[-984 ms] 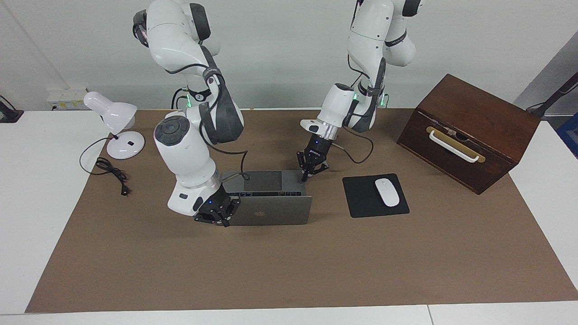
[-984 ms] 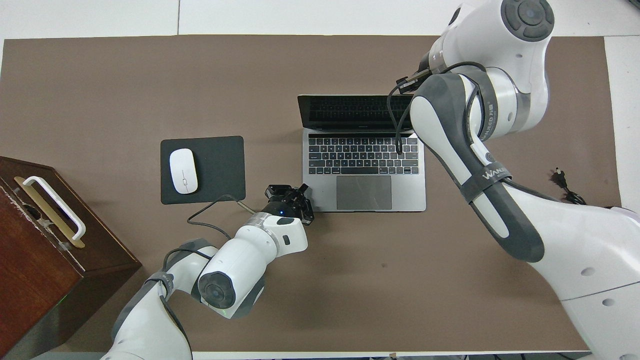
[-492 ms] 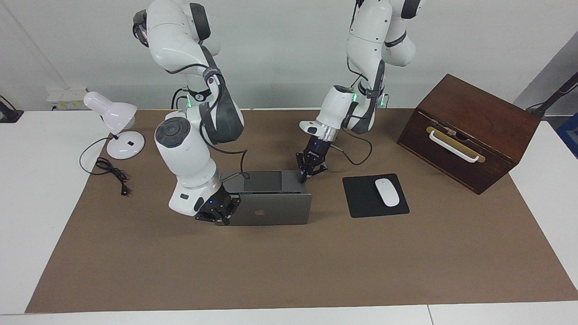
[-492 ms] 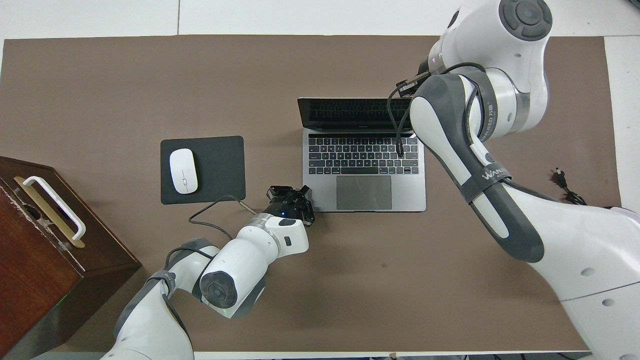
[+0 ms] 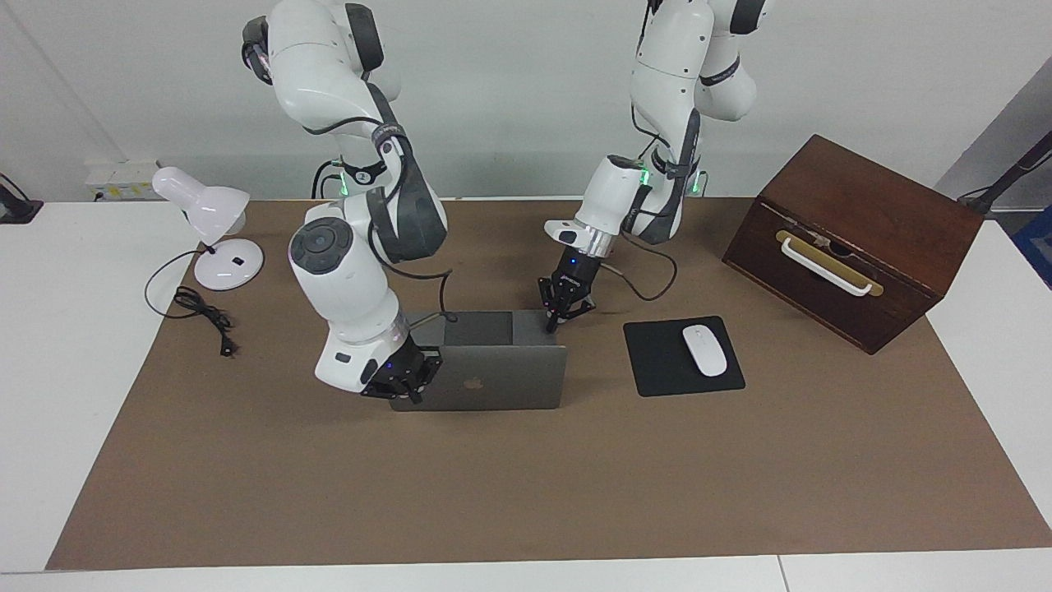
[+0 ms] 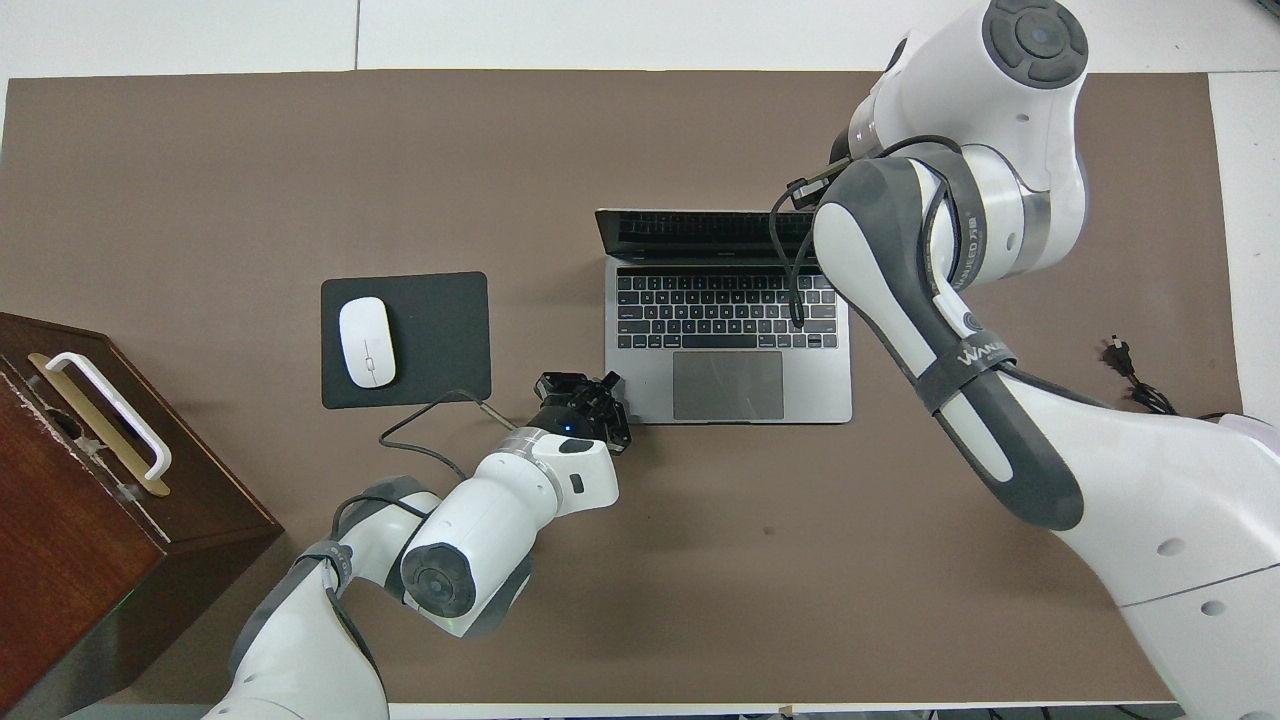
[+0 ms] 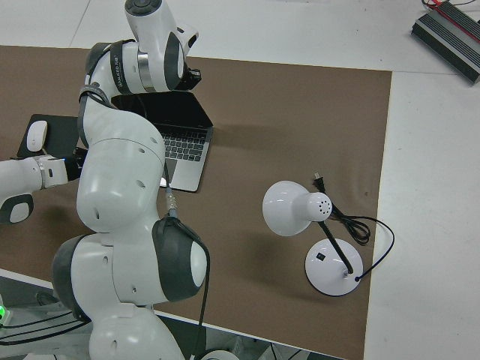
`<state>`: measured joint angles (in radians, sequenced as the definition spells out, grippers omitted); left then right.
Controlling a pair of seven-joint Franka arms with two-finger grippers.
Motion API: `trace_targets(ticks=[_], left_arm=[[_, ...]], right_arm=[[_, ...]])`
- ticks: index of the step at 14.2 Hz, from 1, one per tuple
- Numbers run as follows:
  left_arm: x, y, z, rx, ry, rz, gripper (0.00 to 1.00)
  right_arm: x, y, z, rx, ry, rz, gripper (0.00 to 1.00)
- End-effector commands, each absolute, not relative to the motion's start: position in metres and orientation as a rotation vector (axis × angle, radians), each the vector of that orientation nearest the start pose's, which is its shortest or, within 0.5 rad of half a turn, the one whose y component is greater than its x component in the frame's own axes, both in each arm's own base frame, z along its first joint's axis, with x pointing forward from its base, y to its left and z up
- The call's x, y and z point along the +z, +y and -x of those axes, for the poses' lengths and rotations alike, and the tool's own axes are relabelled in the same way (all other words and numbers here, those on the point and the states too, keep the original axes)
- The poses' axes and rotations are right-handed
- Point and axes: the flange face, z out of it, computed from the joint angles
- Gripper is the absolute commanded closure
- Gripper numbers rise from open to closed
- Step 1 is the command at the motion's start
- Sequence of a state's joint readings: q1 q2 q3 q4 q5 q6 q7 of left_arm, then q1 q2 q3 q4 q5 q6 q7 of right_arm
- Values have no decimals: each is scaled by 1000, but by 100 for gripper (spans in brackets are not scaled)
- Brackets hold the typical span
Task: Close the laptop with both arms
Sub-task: 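Push the laptop lid down toward the keyboard with the right gripper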
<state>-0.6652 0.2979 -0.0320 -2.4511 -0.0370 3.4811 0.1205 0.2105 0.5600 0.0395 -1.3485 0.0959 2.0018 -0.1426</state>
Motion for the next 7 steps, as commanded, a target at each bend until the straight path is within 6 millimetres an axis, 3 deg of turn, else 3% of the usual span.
trace_targets(ticks=[1, 7], left_arm=[[258, -344, -409, -1160, 1235, 2894, 100], [254, -346, -401, -1140, 1261, 2891, 100]], right_arm=[[409, 177, -685, -75, -506, 2963, 100], [389, 172, -661, 10, -504, 2972, 100]])
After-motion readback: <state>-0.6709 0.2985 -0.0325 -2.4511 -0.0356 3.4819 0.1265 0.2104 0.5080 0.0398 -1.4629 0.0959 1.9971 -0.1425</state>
